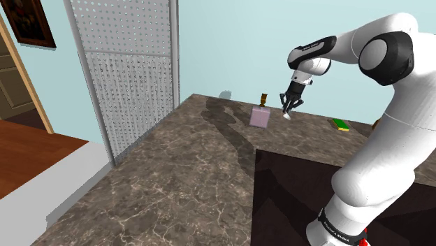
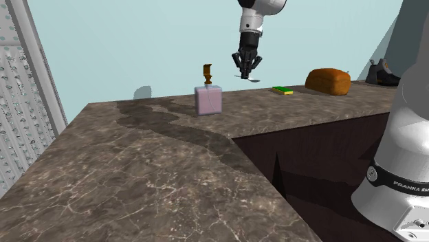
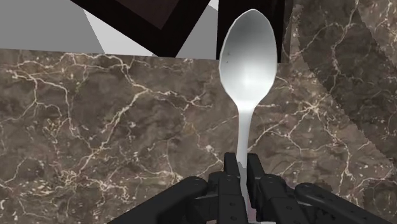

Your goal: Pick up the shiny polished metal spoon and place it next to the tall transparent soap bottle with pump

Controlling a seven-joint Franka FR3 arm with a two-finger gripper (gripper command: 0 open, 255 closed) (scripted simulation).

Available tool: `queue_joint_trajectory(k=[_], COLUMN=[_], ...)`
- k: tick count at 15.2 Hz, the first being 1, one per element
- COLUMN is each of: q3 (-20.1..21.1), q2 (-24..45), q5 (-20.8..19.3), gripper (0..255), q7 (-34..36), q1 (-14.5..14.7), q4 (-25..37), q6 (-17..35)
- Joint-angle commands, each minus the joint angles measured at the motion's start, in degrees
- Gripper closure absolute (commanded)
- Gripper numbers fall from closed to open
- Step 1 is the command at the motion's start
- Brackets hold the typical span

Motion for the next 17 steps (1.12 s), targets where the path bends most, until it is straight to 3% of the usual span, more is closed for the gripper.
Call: queue_joint_trajectory(k=[1, 17], q3=[0.0, 0.3], q2=[0.4, 5.9], q5=[0.3, 3.6], gripper=[255, 255], q7=[-0.5, -4.2], q1=[0.0, -0.2], q4=[-1.2, -7.5], q6=[1.6, 12.6])
